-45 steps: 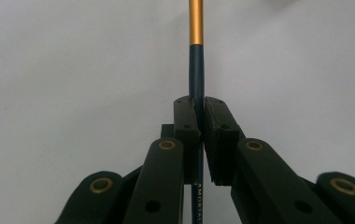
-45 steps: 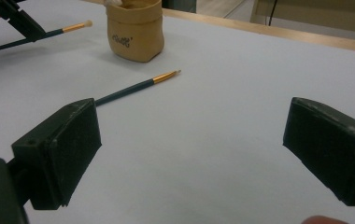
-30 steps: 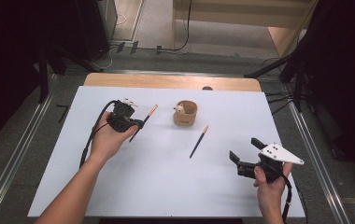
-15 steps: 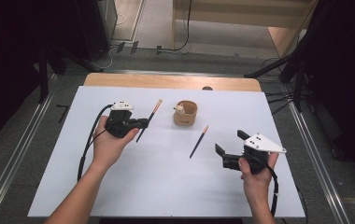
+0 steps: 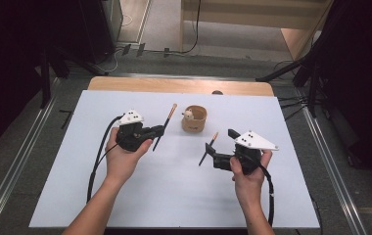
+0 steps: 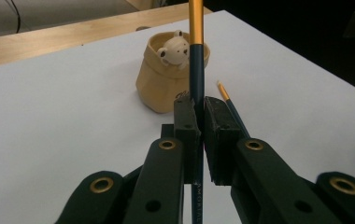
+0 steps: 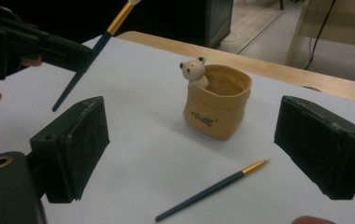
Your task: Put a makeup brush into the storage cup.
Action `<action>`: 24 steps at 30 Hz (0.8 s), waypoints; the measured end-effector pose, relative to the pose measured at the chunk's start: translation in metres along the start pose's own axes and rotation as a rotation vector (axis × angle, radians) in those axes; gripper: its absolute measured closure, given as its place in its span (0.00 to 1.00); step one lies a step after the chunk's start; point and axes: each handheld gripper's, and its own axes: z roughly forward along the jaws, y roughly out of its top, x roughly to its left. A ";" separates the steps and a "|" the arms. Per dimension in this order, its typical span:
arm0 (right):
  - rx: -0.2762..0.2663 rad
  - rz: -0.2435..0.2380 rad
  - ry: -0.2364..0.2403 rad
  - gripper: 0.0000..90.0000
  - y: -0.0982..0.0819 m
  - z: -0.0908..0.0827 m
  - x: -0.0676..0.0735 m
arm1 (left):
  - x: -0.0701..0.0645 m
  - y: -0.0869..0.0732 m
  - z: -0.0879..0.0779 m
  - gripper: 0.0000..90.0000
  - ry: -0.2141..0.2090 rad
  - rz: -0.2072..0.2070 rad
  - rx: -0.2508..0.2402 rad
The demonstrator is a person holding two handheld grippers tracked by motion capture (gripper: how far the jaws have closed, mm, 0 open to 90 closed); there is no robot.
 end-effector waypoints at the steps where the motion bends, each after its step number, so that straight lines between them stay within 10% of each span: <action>1: 0.001 0.012 0.010 0.14 0.001 0.003 0.001 | -0.001 -0.001 0.000 0.95 -0.001 0.002 -0.004; 16: -0.048 0.164 0.148 0.19 0.017 0.032 0.017 | -0.017 -0.008 0.001 0.95 -0.041 -0.002 -0.090; 24: -0.037 0.239 0.143 0.29 0.020 0.043 0.024 | -0.026 -0.012 0.005 0.95 -0.051 0.000 -0.116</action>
